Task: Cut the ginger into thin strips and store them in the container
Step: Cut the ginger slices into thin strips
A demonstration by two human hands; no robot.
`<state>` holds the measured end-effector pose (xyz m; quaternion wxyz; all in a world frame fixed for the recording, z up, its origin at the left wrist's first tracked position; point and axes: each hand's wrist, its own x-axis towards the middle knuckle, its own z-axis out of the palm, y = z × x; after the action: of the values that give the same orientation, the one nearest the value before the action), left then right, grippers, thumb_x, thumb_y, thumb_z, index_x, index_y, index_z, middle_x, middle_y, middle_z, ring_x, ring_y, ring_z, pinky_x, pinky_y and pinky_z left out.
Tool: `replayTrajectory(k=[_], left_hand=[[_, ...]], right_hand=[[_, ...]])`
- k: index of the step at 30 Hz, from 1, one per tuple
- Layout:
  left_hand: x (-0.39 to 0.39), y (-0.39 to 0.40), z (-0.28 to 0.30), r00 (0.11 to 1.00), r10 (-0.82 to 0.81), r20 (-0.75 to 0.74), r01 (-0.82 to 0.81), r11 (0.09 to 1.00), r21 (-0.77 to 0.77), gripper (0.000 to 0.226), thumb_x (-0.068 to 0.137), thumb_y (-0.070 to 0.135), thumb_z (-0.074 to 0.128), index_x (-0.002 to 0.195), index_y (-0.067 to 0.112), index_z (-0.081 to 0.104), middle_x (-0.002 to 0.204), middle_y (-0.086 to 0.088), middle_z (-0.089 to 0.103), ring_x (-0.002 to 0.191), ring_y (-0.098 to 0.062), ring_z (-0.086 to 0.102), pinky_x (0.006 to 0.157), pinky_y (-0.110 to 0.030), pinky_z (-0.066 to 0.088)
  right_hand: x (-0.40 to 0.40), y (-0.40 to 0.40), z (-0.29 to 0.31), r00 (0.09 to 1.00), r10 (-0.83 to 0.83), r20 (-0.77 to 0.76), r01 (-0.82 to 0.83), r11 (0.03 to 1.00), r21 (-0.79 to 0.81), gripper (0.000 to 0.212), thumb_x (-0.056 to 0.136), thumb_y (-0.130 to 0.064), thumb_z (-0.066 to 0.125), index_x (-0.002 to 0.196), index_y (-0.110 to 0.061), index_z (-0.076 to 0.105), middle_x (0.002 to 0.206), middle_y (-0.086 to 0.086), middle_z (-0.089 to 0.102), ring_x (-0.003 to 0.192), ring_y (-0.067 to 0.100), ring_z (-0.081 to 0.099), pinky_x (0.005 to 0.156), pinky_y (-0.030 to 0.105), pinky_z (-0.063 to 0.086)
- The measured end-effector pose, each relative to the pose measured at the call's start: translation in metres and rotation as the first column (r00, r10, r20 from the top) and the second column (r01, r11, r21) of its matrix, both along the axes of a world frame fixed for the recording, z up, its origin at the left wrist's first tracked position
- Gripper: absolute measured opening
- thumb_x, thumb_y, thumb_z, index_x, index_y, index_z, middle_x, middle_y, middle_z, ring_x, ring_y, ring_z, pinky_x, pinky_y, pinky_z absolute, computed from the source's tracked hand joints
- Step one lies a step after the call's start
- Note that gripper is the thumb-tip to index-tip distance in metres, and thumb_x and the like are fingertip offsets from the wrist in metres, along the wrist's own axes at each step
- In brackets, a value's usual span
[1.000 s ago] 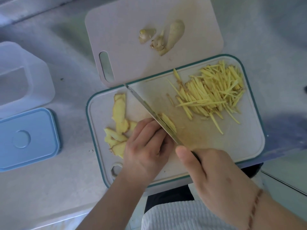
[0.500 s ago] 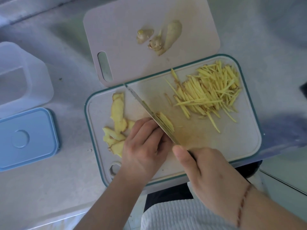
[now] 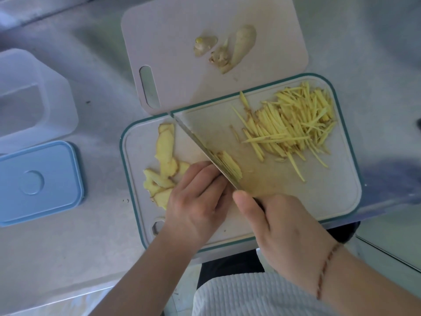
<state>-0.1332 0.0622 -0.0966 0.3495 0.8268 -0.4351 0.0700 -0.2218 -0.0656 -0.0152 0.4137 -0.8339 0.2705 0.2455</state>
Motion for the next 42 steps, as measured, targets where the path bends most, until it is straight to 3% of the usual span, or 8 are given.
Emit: replayTrajectory(k=[3, 7, 11, 17, 27, 32, 35, 42], left_hand=[[0.000, 0.000, 0.001, 1.000, 0.003, -0.009, -0.003, 1.000, -0.019, 0.023, 0.097, 0.004, 0.062, 0.079, -0.005, 0.074, 0.083, -0.014, 0.069, 0.087, -0.027, 0.061, 0.092, -0.020, 0.043], [0.000, 0.000, -0.003, 1.000, 0.005, 0.005, -0.005, 1.000, -0.015, 0.005, 0.085, -0.005, 0.074, 0.081, -0.003, 0.076, 0.088, -0.012, 0.072, 0.092, -0.025, 0.063, 0.092, -0.024, 0.049], [-0.002, -0.002, -0.002, 1.000, 0.022, 0.004, -0.021, 0.999, -0.032, 0.019, 0.093, -0.002, 0.063, 0.080, -0.004, 0.076, 0.088, -0.011, 0.073, 0.092, -0.027, 0.066, 0.091, -0.026, 0.052], [0.000, 0.002, -0.002, 1.000, -0.003, -0.009, 0.002, 1.000, -0.025, 0.012, 0.089, -0.001, 0.069, 0.079, -0.003, 0.075, 0.085, -0.012, 0.071, 0.088, -0.030, 0.067, 0.090, -0.025, 0.050], [-0.002, 0.001, -0.005, 0.999, 0.024, 0.028, -0.024, 0.999, -0.031, 0.021, 0.090, -0.001, 0.066, 0.069, -0.001, 0.072, 0.074, -0.011, 0.065, 0.076, -0.027, 0.063, 0.077, -0.028, 0.050], [-0.004, -0.001, -0.005, 0.997, 0.069, 0.035, -0.068, 0.997, -0.043, 0.029, 0.091, -0.002, 0.061, 0.064, 0.000, 0.069, 0.068, -0.010, 0.061, 0.072, -0.025, 0.056, 0.079, -0.023, 0.043], [-0.005, -0.001, -0.005, 0.996, 0.073, 0.043, -0.071, 0.996, -0.047, 0.029, 0.090, -0.002, 0.062, 0.062, 0.001, 0.067, 0.067, -0.009, 0.059, 0.069, -0.026, 0.055, 0.076, -0.024, 0.042], [-0.004, 0.000, -0.007, 0.998, 0.061, 0.024, -0.060, 0.997, -0.052, 0.026, 0.084, -0.006, 0.063, 0.060, 0.002, 0.062, 0.065, -0.009, 0.055, 0.065, -0.026, 0.052, 0.076, -0.026, 0.038]], right_hand=[[0.015, 0.001, -0.001, 0.999, 0.011, 0.049, -0.012, 0.999, 0.029, 0.067, 0.079, -0.073, 0.009, 0.048, -0.019, 0.034, 0.034, -0.004, 0.038, 0.035, 0.012, 0.041, 0.040, 0.020, 0.030], [-0.002, -0.003, 0.008, 0.999, -0.011, 0.046, 0.011, 1.000, 0.013, 0.072, 0.084, -0.075, 0.006, 0.050, -0.017, 0.031, 0.040, 0.000, 0.035, 0.041, 0.015, 0.036, 0.045, 0.026, 0.035], [-0.017, -0.002, 0.009, 0.999, -0.037, 0.002, 0.037, 0.999, -0.018, 0.070, 0.079, -0.080, 0.004, 0.050, -0.021, 0.028, 0.048, -0.014, 0.047, 0.048, 0.013, 0.042, 0.048, 0.020, 0.035], [0.007, 0.004, -0.002, 0.998, -0.021, 0.054, 0.019, 1.000, 0.024, 0.065, 0.080, -0.073, 0.012, 0.051, -0.019, 0.031, 0.036, -0.002, 0.033, 0.037, 0.014, 0.035, 0.041, 0.020, 0.030], [0.004, 0.002, 0.001, 1.000, -0.009, 0.021, 0.008, 0.999, 0.040, 0.066, 0.079, -0.073, 0.010, 0.051, -0.017, 0.032, 0.037, -0.002, 0.029, 0.038, 0.014, 0.033, 0.043, 0.023, 0.033], [-0.015, 0.000, 0.010, 1.000, -0.020, -0.006, 0.020, 0.999, -0.034, 0.074, 0.077, -0.082, 0.002, 0.050, -0.019, 0.032, 0.045, -0.004, 0.044, 0.048, 0.015, 0.042, 0.049, 0.022, 0.032], [-0.013, 0.001, 0.004, 1.000, 0.002, -0.028, -0.003, 0.999, -0.040, 0.076, 0.074, -0.082, -0.003, 0.052, -0.020, 0.034, 0.042, 0.000, 0.035, 0.044, 0.013, 0.039, 0.049, 0.022, 0.032], [-0.001, 0.003, 0.004, 0.999, -0.021, 0.029, 0.019, 0.998, 0.056, 0.069, 0.081, -0.075, 0.009, 0.052, -0.017, 0.032, 0.039, -0.002, 0.035, 0.039, 0.015, 0.035, 0.042, 0.023, 0.034]])
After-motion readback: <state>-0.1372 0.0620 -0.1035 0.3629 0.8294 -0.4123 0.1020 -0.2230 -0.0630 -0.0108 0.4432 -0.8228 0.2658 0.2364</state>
